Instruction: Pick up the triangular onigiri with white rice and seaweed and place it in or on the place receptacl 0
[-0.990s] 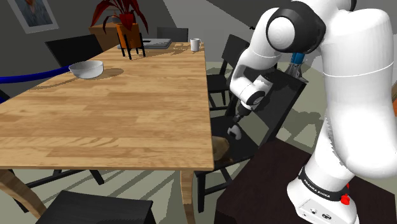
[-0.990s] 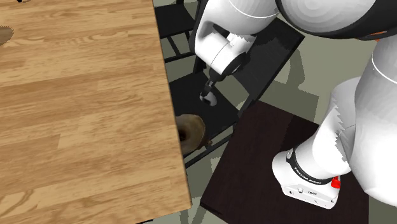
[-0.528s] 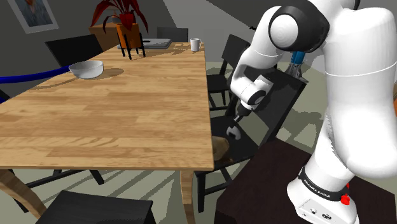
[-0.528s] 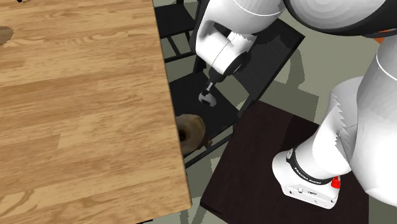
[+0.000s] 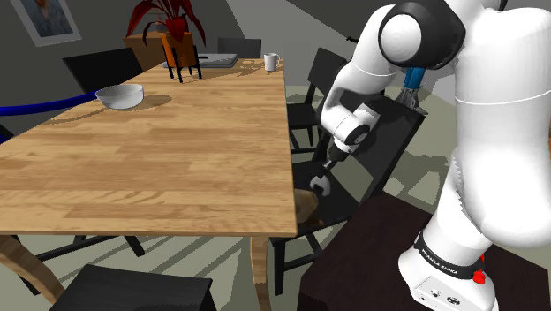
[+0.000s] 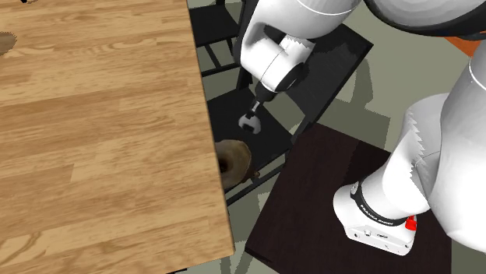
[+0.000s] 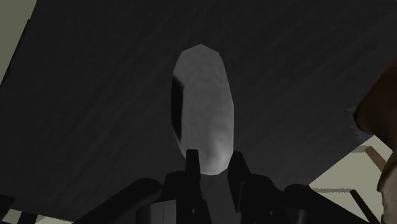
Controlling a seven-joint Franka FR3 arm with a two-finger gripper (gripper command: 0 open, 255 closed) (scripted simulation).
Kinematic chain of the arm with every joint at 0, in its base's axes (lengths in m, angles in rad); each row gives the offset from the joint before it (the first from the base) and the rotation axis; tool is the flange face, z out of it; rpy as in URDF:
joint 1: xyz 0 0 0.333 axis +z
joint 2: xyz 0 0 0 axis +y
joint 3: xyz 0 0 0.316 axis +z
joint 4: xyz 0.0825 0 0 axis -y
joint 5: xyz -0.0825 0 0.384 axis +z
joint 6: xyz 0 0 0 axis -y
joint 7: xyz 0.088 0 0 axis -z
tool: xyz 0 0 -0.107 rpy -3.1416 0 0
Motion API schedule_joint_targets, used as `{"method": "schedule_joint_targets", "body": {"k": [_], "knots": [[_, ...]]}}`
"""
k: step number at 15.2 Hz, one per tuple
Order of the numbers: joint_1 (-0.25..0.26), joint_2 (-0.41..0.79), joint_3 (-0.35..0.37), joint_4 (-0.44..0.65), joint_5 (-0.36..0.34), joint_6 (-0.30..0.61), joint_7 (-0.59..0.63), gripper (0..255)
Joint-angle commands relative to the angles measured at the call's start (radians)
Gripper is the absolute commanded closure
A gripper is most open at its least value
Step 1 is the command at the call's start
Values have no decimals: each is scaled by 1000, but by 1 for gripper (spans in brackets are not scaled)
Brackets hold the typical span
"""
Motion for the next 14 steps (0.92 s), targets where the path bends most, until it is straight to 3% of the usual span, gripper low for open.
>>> {"method": "schedule_joint_targets", "body": {"k": [1, 5, 9, 14], "knots": [[-17, -43, -57, -23, -57, 15, 51, 255], [10, -124, -92, -51, -171, 43, 139, 255], [83, -202, -175, -77, -293, 62, 237, 255], [143, -326, -251, -113, -508, 102, 404, 255]]}}
